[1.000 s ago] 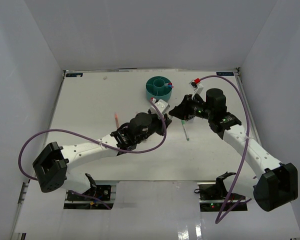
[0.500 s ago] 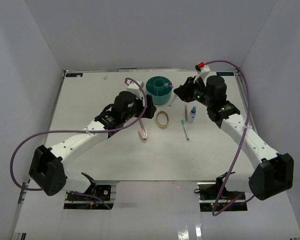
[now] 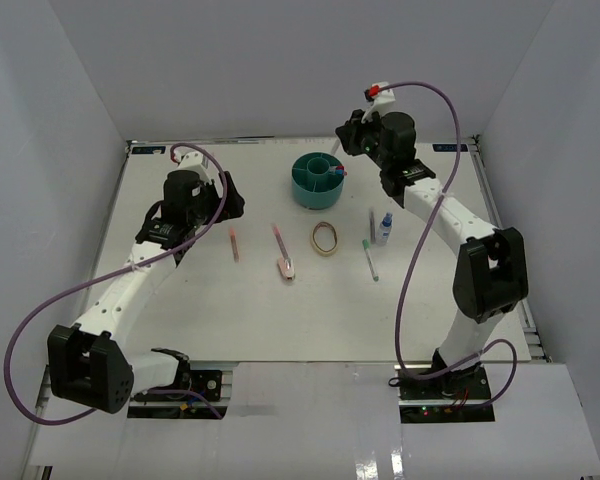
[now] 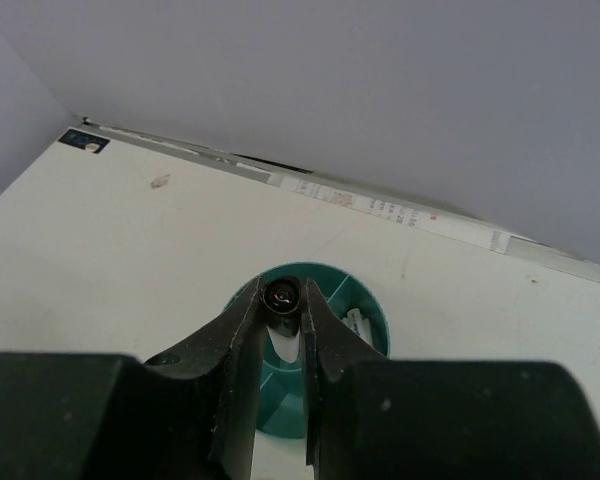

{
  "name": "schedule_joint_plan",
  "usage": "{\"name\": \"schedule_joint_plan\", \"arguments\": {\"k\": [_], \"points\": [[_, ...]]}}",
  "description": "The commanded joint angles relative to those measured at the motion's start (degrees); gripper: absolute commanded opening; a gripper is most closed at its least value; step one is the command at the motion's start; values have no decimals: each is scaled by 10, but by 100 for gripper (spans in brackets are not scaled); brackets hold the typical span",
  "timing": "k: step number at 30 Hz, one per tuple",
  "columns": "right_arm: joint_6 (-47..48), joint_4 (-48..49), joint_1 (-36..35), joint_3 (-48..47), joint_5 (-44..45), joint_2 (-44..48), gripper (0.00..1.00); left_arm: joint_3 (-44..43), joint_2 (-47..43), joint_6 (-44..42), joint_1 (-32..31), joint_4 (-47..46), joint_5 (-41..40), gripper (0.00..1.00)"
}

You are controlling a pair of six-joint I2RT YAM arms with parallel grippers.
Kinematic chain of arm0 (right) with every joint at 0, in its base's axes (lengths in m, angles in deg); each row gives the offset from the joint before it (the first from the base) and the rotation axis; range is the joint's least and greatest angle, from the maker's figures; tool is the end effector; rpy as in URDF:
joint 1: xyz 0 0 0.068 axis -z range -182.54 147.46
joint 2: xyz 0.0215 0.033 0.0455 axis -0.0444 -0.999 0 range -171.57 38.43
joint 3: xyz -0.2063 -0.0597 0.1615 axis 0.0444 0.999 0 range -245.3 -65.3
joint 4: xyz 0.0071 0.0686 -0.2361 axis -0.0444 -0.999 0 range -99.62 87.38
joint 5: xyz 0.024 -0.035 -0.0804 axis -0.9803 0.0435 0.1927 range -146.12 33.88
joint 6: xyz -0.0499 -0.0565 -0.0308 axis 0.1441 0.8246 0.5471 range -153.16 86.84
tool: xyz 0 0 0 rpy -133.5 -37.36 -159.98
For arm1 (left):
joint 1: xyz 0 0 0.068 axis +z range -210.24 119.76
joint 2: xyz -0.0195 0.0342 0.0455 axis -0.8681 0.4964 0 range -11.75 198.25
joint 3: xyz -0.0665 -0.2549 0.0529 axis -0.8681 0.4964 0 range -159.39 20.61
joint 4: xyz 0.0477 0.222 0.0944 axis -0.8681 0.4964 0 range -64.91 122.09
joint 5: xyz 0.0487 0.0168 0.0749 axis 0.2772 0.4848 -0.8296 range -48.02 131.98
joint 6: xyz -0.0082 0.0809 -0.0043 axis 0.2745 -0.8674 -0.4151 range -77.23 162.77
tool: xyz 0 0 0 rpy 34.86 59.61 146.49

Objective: Sort the stationery into containers
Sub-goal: Place the pen in the storage box.

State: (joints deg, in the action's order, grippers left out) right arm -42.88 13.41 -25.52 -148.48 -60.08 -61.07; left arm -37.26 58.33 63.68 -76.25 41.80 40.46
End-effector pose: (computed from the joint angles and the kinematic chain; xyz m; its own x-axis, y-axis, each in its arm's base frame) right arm 0.4063 0.1776 0.3623 -0.0811 0.1486 -0.9856 -0.4458 0.8790 0.1692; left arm 0.2830 -0.0793 0.2980 -0.5248 -0.2205 -0.8222 0.0708 0.9512 -0.3003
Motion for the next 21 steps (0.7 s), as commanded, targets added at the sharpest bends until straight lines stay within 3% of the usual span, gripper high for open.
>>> {"name": "schedule_joint_plan", "arguments": {"k": [1,21], "points": [[27,59,2,-42,25,-50,8,8,-28,-8,1,7,-6,98],[34,139,3,-82,69,-190,10,15,-7,-15,1,1,-7,98]]}}
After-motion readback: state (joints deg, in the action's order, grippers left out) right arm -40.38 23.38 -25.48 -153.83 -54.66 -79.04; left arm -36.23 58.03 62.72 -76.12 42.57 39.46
